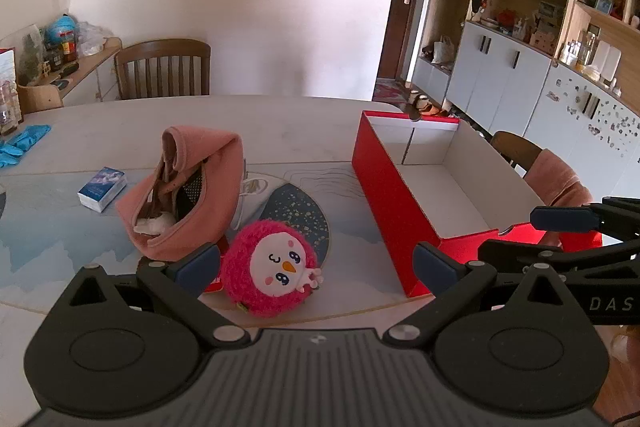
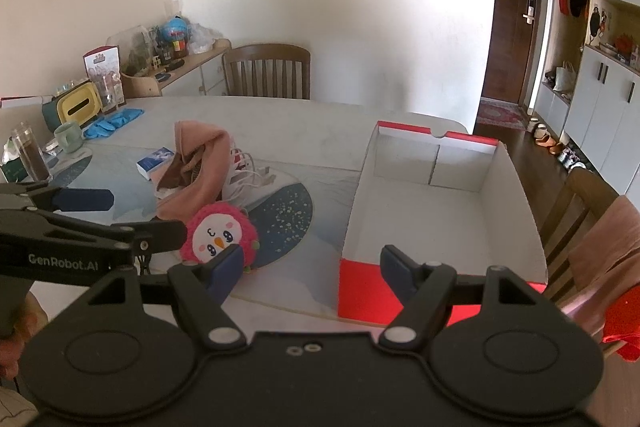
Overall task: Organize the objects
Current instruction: 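Reach the left gripper to the pink plush toy and grasp it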
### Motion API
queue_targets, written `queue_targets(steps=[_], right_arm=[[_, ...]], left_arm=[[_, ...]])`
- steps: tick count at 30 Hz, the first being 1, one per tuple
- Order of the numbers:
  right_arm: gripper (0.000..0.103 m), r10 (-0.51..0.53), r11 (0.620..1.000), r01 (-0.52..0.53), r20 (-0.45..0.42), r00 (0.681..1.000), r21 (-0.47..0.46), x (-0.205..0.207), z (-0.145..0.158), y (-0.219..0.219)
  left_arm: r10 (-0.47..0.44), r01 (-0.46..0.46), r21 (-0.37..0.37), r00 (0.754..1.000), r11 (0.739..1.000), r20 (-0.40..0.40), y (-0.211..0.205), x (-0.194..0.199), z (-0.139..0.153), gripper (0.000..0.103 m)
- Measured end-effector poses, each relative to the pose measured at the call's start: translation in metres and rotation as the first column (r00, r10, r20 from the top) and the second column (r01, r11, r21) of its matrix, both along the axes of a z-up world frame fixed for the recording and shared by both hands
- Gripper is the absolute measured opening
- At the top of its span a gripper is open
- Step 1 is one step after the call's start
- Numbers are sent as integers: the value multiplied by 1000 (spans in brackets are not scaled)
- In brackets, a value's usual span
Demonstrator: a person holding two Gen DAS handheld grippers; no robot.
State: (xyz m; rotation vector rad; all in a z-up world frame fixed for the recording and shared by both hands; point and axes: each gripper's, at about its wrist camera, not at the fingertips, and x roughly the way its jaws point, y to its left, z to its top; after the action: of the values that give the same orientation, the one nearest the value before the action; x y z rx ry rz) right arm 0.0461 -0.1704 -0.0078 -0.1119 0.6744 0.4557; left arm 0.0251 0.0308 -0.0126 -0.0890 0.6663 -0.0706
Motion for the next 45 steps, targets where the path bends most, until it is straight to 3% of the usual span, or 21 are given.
queue_targets(steps=[14, 21, 30, 38, 45], right_arm=[[75, -15, 1000, 15, 10, 1000, -19, 13, 3, 23], [75, -110, 994, 110, 14, 994, -27, 23, 3, 23], [75, -219, 974, 218, -7, 976, -65, 46, -7, -3], [75, -282, 954, 278, -29, 959, -112, 83, -24, -43], [75, -323, 936, 314, -34, 946, -158, 113, -39, -80]], left_arm=[[-41, 42, -35, 999, 999, 20, 28, 21, 4, 103], [-74, 75, -17, 997, 997, 35, 46, 36, 1, 103], [-130, 130, 26, 991, 991, -16, 41, 59, -29, 103], [-86, 99, 94, 987, 991, -133, 28, 89, -76, 103], [-42, 69, 138, 981, 988, -188, 18, 105, -102, 103]])
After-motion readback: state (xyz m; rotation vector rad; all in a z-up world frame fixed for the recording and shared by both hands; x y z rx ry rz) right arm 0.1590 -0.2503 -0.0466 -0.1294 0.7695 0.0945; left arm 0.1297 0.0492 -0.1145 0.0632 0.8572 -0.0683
